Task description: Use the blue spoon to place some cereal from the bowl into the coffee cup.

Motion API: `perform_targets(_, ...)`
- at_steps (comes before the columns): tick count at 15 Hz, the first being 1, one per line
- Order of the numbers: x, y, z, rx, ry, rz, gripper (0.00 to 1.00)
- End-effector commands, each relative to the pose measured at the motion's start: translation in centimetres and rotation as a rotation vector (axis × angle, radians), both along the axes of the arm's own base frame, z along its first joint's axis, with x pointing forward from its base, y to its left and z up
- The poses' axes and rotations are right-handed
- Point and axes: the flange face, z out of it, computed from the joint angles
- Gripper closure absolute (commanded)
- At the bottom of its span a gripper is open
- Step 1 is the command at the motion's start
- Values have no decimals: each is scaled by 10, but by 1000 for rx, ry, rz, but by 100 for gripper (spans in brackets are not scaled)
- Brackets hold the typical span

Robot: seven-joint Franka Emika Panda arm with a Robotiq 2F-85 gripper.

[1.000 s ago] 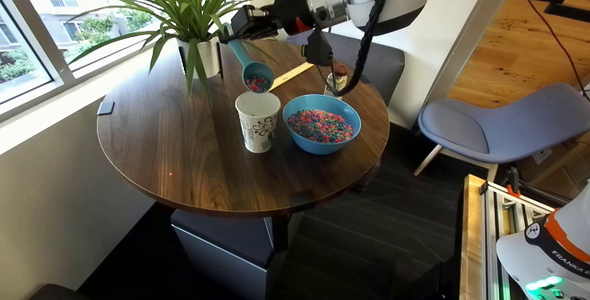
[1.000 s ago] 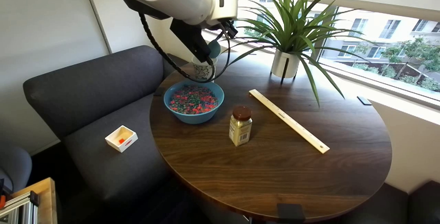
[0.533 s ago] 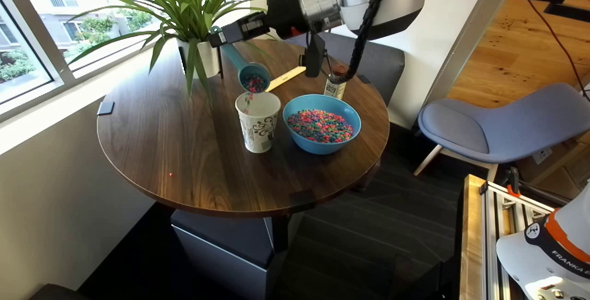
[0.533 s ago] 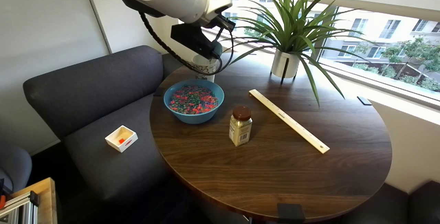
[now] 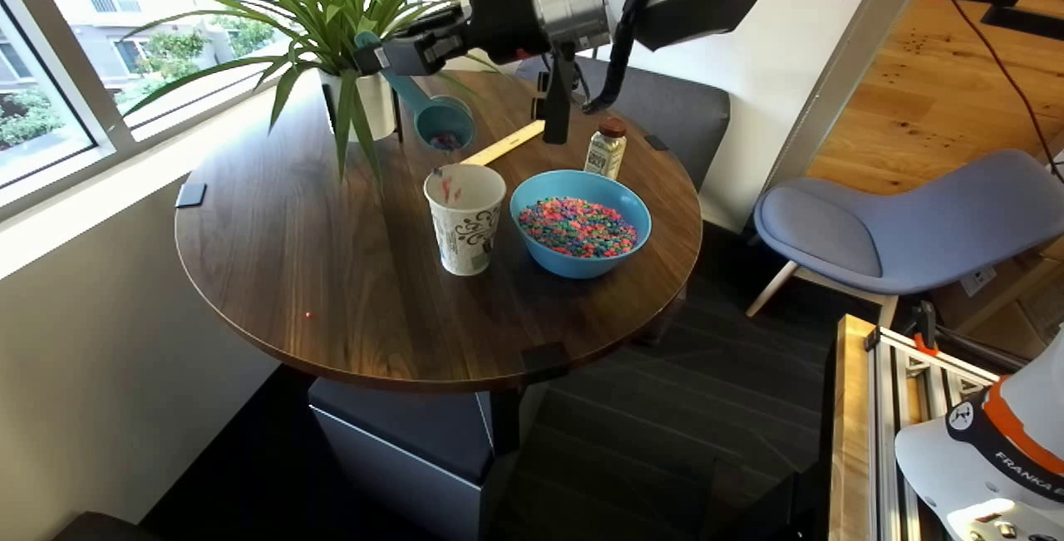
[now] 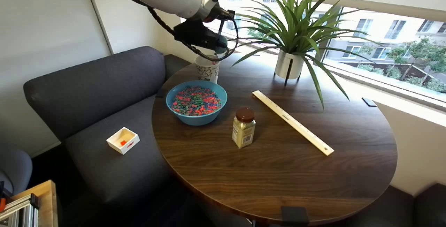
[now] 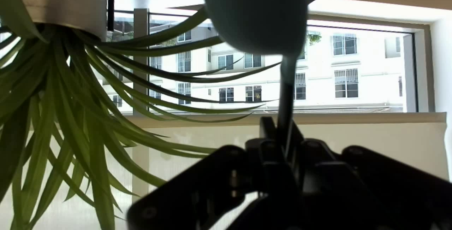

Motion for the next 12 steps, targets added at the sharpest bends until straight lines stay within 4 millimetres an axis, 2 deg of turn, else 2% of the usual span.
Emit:
perform_targets(1, -3, 2, 3, -57, -53, 5, 98)
perform_targets(5, -7, -4, 0, -75, -83, 13, 98)
perform_targets(11, -24, -4, -21, -27, -34, 5, 98)
perform_targets(12, -19, -12, -16, 4, -27, -48, 98)
